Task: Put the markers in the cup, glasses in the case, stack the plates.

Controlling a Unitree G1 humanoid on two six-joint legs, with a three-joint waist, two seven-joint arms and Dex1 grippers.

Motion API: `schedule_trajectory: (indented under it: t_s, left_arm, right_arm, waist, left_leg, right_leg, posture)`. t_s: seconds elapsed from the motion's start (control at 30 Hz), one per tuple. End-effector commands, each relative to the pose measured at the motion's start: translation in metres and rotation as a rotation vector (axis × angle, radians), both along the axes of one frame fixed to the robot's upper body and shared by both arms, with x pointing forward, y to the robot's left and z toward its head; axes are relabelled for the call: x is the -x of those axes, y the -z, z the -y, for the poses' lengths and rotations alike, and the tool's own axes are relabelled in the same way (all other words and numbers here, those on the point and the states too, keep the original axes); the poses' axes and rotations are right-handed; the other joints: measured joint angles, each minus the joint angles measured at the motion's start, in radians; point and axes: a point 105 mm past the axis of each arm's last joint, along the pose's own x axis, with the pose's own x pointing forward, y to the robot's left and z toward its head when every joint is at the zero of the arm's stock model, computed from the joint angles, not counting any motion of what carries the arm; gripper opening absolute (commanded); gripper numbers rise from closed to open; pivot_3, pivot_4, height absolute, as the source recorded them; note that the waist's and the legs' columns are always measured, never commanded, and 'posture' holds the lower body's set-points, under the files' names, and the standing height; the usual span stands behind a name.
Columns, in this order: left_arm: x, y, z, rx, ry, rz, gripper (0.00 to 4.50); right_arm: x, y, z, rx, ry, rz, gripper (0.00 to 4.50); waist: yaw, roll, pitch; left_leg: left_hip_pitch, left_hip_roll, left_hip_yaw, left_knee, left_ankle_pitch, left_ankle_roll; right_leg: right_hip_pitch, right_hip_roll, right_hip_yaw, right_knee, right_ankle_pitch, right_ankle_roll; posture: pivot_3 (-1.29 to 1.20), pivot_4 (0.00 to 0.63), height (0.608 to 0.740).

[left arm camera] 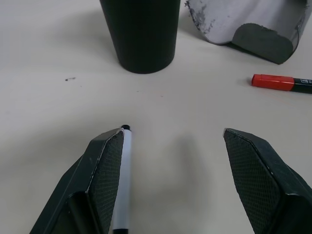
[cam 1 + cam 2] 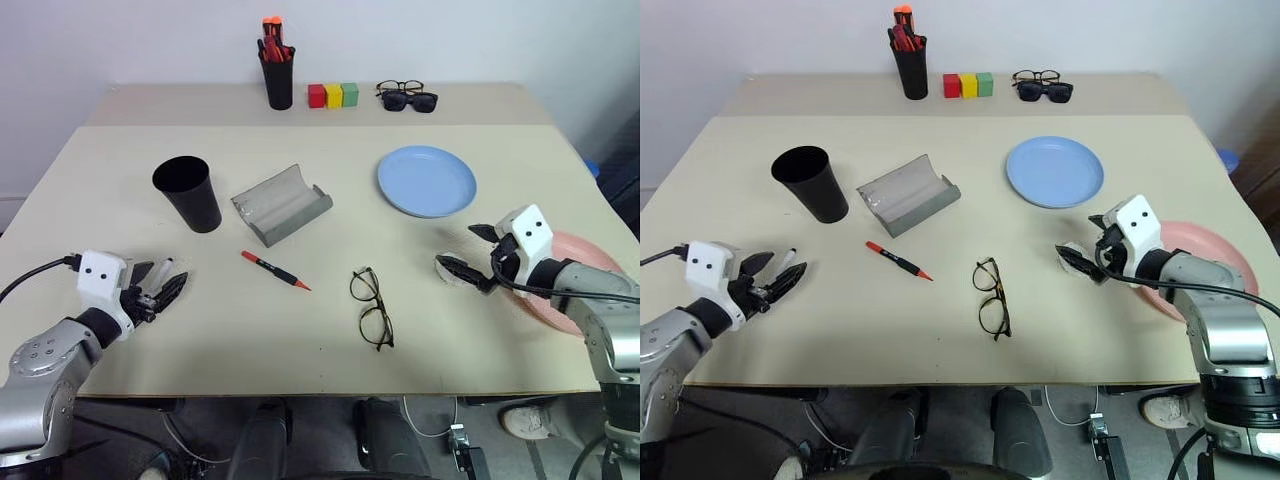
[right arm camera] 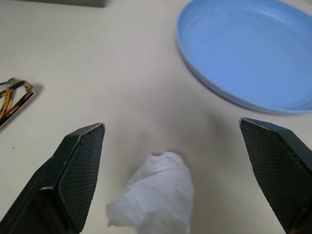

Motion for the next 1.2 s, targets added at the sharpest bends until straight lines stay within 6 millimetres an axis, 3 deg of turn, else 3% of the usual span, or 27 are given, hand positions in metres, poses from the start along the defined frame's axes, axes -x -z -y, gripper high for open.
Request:
schedule_trajectory:
  t_s: [0.03,0.17,0.3,0.33,0.47,0.6,0.73,0.83,1.07,1.13,1.2]
  left_arm:
    - [-0.004,-0.009,0.003,-0.019,-0.008,0.046,3.31]
    - [-0.008,-0.01,0.004,-0.028,-0.017,0.053,3.31]
    - [-0.016,-0.013,-0.003,-0.005,-0.085,0.046,3.31]
    - [-0.017,-0.011,-0.007,-0.008,-0.111,0.022,3.31]
    - [-0.023,-0.003,-0.017,-0.069,-0.174,-0.112,4.48]
    - [-0.029,0.008,-0.011,-0.027,-0.195,-0.281,4.48]
    - [-0.027,0.017,-0.003,0.037,-0.18,-0.406,4.48]
    - [-0.026,0.019,-0.009,0.05,-0.219,-0.453,3.6]
    - [-0.032,0.008,-0.022,-0.007,-0.247,-0.412,0.06]
    - [-0.044,-0.011,-0.038,-0.041,-0.326,-0.283,0.02]
    - [-0.061,-0.05,-0.057,-0.036,-0.423,-0.037,0.02]
  right_arm:
    - [-0.009,-0.018,0.001,0.01,0.003,0.069,4.5]
    - [-0.012,-0.021,-0.005,0.019,-0.019,0.086,4.5]
    - [-0.009,-0.024,-0.029,-0.003,-0.096,0.104,4.5]
    - [-0.007,-0.024,-0.038,-0.01,-0.123,0.105,4.5]
    - [0.003,-0.023,-0.099,-0.087,-0.294,0.106,4.5]
    - [0.021,-0.017,-0.151,-0.113,-0.446,0.098,4.5]
    - [0.033,-0.013,-0.169,-0.114,-0.498,0.089,4.5]
    - [0.038,-0.01,-0.175,-0.111,-0.511,0.083,4.5]
    - [0.037,-0.009,-0.176,-0.111,-0.507,0.089,4.5]
    - [0.035,-0.012,-0.177,-0.114,-0.51,0.103,4.5]
    - [0.032,-0.016,-0.181,-0.125,-0.506,0.125,4.5]
  waist:
    - [0.0,0.0,0.0]
    - [0.002,0.0,0.0]
    - [0.002,0.0,0.0]
    - [0.002,0.0,0.0]
    - [-0.011,-0.001,0.0]
    - [-0.004,-0.001,0.0]
    - [0.0,-0.003,0.0]
    - [-0.001,-0.002,0.0]
    - [-0.002,-0.002,0.0]
    - [-0.001,-0.002,0.0]
    - [0.0,-0.003,0.001]
  left_leg:
    - [0.0,0.0,0.0,0.0,0.0,0.0]
    - [0.0,0.0,0.0,0.001,0.0,0.0]
    - [0.0,0.0,0.0,0.0,0.0,0.0]
    - [0.0,0.0,-0.001,0.0,0.0,0.0]
    - [0.001,0.0,-0.001,0.0,0.0,0.0]
    - [0.001,0.0,-0.002,0.001,0.0,0.0]
    - [0.0,-0.002,-0.003,0.001,0.0,0.0]
    - [0.001,-0.002,-0.003,0.001,0.0,0.0]
    - [0.001,-0.002,-0.003,0.0,0.0,0.0]
    - [0.001,-0.002,-0.003,0.0,0.0,0.0]
    - [0.001,-0.001,-0.003,0.0,0.0,0.0]
  right_leg:
    - [0.0,0.0,0.0,0.0,0.0,0.0]
    - [0.0,0.0,0.0,0.0,0.0,0.0]
    - [0.0,0.0,0.0,0.0,0.001,0.003]
    - [0.0,0.001,0.0,0.001,0.002,0.003]
    - [0.0,0.001,0.0,0.003,0.002,0.004]
    - [-0.001,0.002,0.0,0.005,0.002,0.005]
    - [0.0,0.001,-0.001,0.005,0.002,0.006]
    - [0.0,0.0,-0.001,0.005,0.002,0.006]
    - [0.0,0.0,-0.001,0.005,0.002,0.006]
    - [0.0,0.0,-0.001,0.005,0.002,0.006]
    - [-0.001,0.001,-0.001,0.005,0.002,0.006]
  posture:
    - [0.0,0.15,0.74]
    - [0.0,0.15,0.74]
    - [0.0,0.15,0.74]
    - [0.0,0.15,0.74]
    - [0.0,0.15,0.74]
    - [0.0,0.15,0.74]
    - [0.0,0.15,0.74]
    - [0.0,0.15,0.74]
    - [0.0,0.15,0.74]
    - [0.0,0.15,0.74]
    - [0.0,0.15,0.74]
